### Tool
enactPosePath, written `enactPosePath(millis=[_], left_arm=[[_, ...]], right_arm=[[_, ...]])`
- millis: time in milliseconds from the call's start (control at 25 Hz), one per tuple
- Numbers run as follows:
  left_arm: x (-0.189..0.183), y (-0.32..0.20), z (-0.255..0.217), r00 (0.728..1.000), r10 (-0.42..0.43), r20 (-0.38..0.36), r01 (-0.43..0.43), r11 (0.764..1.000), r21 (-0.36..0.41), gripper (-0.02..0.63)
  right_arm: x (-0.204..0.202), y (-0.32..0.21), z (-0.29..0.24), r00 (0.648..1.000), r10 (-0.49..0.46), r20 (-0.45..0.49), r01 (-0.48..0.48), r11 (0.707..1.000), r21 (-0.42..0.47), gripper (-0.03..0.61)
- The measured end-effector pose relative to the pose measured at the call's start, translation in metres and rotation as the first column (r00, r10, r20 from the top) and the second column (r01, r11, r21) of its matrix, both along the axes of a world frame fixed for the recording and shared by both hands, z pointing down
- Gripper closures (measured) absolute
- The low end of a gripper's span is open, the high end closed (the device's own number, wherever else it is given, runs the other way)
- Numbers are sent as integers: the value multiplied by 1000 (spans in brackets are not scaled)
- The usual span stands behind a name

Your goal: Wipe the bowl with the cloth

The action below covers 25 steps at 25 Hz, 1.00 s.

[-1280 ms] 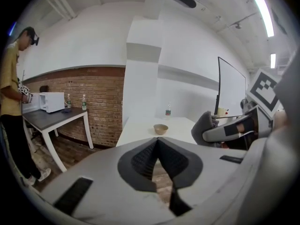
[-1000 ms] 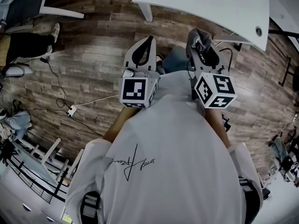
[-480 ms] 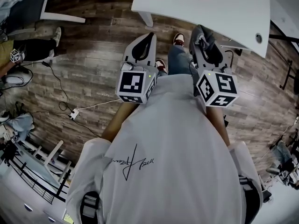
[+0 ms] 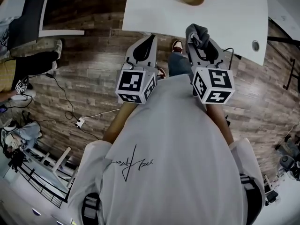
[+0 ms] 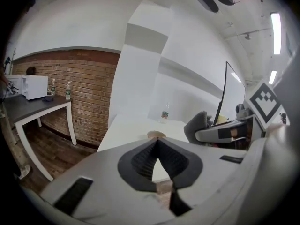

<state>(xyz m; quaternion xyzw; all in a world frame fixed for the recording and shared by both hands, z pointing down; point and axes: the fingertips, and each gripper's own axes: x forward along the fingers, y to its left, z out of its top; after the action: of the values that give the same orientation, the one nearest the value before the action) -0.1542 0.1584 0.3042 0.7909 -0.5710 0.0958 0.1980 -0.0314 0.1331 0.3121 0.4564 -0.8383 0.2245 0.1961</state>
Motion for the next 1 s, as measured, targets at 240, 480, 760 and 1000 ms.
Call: enactPosePath(millis=[240, 480, 760, 1000], left_arm=[[10, -49, 5, 1000, -16, 19, 16, 1000, -17, 624], [34, -90, 7, 999, 28, 38, -27, 999, -36, 624], [54, -130, 17, 998, 15, 55, -12, 998, -61, 624], [47, -139, 26, 997, -37, 73, 42, 996, -78, 624]], right_arm=[[20, -47, 6, 1000, 14, -6, -14, 1000, -3, 402], [24, -80, 5, 997, -57, 42, 59, 998, -36, 400], [34, -114, 18, 990, -126, 63, 130, 989, -63, 402], [43, -130, 25, 988, -138, 63, 143, 988, -67, 400]])
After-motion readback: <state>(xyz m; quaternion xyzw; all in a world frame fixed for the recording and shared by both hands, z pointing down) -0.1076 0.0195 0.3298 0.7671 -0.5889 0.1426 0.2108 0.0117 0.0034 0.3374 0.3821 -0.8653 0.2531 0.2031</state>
